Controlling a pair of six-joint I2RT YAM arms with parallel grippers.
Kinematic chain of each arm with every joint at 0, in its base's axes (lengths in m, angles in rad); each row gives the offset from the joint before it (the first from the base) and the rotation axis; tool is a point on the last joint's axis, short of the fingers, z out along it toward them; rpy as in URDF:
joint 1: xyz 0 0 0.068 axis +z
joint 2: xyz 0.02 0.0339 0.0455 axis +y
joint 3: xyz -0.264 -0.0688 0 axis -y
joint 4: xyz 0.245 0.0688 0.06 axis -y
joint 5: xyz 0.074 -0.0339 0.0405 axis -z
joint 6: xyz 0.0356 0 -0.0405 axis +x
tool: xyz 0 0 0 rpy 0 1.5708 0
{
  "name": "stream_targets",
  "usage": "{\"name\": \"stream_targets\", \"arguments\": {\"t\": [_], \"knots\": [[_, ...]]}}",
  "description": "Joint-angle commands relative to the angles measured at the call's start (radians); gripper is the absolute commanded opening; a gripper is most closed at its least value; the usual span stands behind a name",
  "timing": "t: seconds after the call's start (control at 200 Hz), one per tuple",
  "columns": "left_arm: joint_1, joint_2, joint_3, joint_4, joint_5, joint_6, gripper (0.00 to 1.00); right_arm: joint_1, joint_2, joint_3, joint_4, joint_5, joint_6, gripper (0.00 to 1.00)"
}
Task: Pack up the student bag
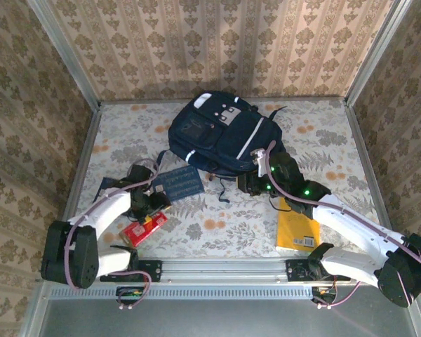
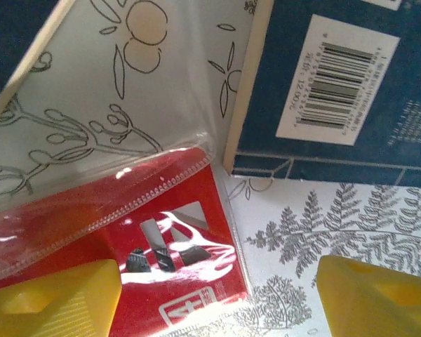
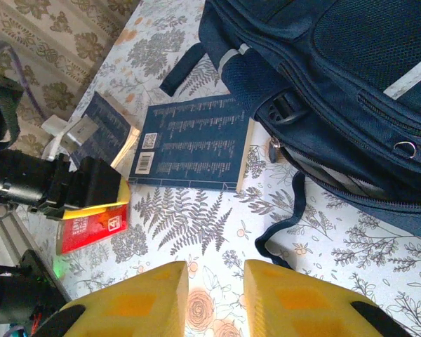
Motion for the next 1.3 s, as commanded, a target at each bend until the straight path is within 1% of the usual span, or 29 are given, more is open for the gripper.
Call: {"name": "stream_targets", "arguments": {"t": [0.0, 0.1, 0.18, 0.195, 0.25, 0.37, 0.485, 0.59, 0.7, 0.8, 0.875, 0.955, 0.96, 0.985, 1.065, 1.175, 1.295], "knots": [[-0.033, 0.054, -0.016, 0.069, 0.004, 0.035, 0.76, 0.006, 0.003, -0.003, -0.002, -0.029, -0.011, 0.30], [-0.098, 0.105, 0.017, 0.099, 0.055, 0.063, 0.75, 0.006, 0.020, 0.004, 0.001, -0.040, -0.010, 0.30], [-0.171, 0.152, 0.067, 0.122, 0.107, 0.086, 0.75, 0.006, 0.028, 0.004, 0.003, -0.033, -0.013, 0.30], [-0.203, 0.163, 0.077, 0.124, 0.118, 0.089, 0.75, 0.006, 0.028, 0.004, 0.003, -0.031, -0.013, 0.31], [-0.258, 0.211, 0.125, 0.133, 0.165, 0.106, 0.75, 0.006, 0.030, 0.000, 0.004, -0.020, -0.014, 0.31], [-0.363, 0.332, 0.236, 0.124, 0.207, 0.149, 0.75, 0.006, 0.029, 0.000, 0.002, -0.010, -0.015, 0.32], [-0.435, 0.451, 0.362, 0.114, 0.278, 0.199, 0.75, 0.006, 0.013, -0.007, 0.000, 0.007, -0.016, 0.33], [-0.478, 0.497, 0.461, 0.085, 0.294, 0.233, 0.75, 0.006, -0.012, -0.019, -0.017, 0.030, -0.018, 0.33], [-0.481, 0.470, 0.491, 0.102, 0.348, 0.247, 0.75, 0.006, -0.025, -0.028, -0.041, 0.034, -0.021, 0.34], [-0.480, 0.408, 0.478, 0.122, 0.411, 0.284, 0.76, 0.005, -0.012, -0.038, -0.038, -0.012, -0.008, 0.34], [-0.471, 0.343, 0.447, 0.126, 0.422, 0.303, 0.76, 0.005, 0.006, -0.049, -0.026, -0.036, 0.009, 0.34], [-0.440, 0.266, 0.382, 0.149, 0.432, 0.306, 0.76, 0.005, 0.030, -0.055, -0.016, -0.054, 0.027, 0.34], [-0.437, 0.261, 0.377, 0.151, 0.447, 0.306, 0.76, 0.005, 0.032, -0.055, -0.015, -0.058, 0.029, 0.34], [-0.421, 0.236, 0.352, 0.159, 0.463, 0.303, 0.76, 0.005, 0.043, -0.058, -0.009, -0.072, 0.035, 0.34], [-0.353, 0.178, 0.270, 0.180, 0.462, 0.276, 0.76, 0.005, 0.094, -0.061, 0.018, -0.134, 0.067, 0.34], [-0.278, 0.179, 0.181, 0.209, 0.464, 0.251, 0.76, 0.012, 0.195, -0.064, 0.078, -0.232, 0.118, 0.35], [-0.274, 0.218, 0.127, 0.261, 0.456, 0.224, 0.76, 0.048, 0.305, -0.046, 0.119, -0.288, 0.140, 0.36]]}}
